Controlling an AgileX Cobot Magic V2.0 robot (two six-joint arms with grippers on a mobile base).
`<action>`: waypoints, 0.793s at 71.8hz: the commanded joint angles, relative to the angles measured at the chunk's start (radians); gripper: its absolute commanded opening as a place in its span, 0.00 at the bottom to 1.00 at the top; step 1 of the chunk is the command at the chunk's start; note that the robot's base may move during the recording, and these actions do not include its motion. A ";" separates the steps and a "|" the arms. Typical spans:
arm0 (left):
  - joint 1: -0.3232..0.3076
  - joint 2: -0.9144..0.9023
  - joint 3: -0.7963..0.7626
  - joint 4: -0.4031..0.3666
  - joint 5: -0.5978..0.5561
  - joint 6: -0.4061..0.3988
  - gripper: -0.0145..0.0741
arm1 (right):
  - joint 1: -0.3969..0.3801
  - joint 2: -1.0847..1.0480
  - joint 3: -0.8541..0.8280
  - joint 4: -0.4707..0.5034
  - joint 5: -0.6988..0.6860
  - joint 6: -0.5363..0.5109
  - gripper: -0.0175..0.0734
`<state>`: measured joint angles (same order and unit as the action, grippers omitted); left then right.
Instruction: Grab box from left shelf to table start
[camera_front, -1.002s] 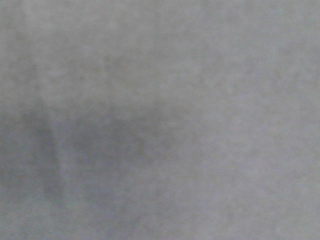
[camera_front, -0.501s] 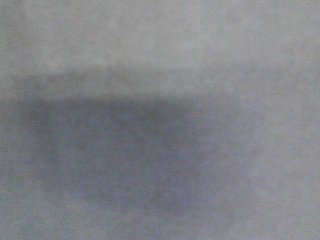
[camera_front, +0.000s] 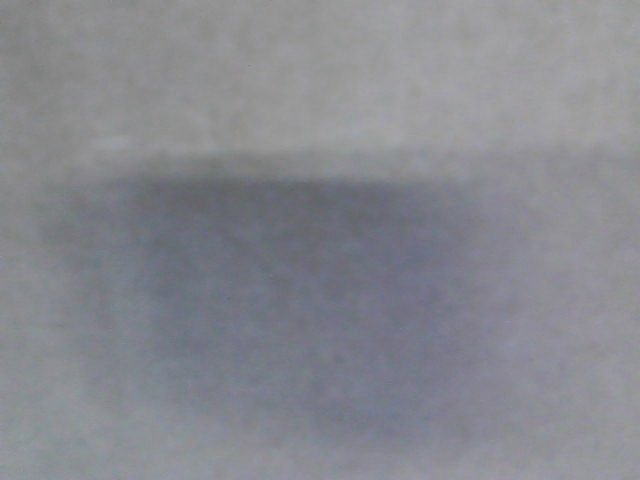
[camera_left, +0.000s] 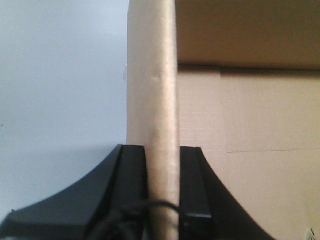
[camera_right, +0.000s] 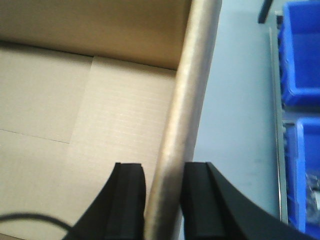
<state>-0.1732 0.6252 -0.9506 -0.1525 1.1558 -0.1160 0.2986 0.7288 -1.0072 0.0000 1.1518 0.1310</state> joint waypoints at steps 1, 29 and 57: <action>-0.007 -0.005 -0.041 -0.149 -0.112 -0.018 0.05 | 0.003 -0.006 -0.029 -0.013 -0.105 -0.028 0.27; -0.007 -0.005 -0.041 -0.149 -0.112 -0.018 0.05 | 0.003 -0.006 -0.029 -0.013 -0.105 -0.028 0.27; -0.007 -0.005 -0.041 -0.149 -0.112 -0.018 0.05 | 0.003 -0.006 -0.029 -0.013 -0.105 -0.028 0.27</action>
<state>-0.1732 0.6252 -0.9506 -0.1539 1.1558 -0.1160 0.2986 0.7280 -1.0072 0.0000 1.1518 0.1310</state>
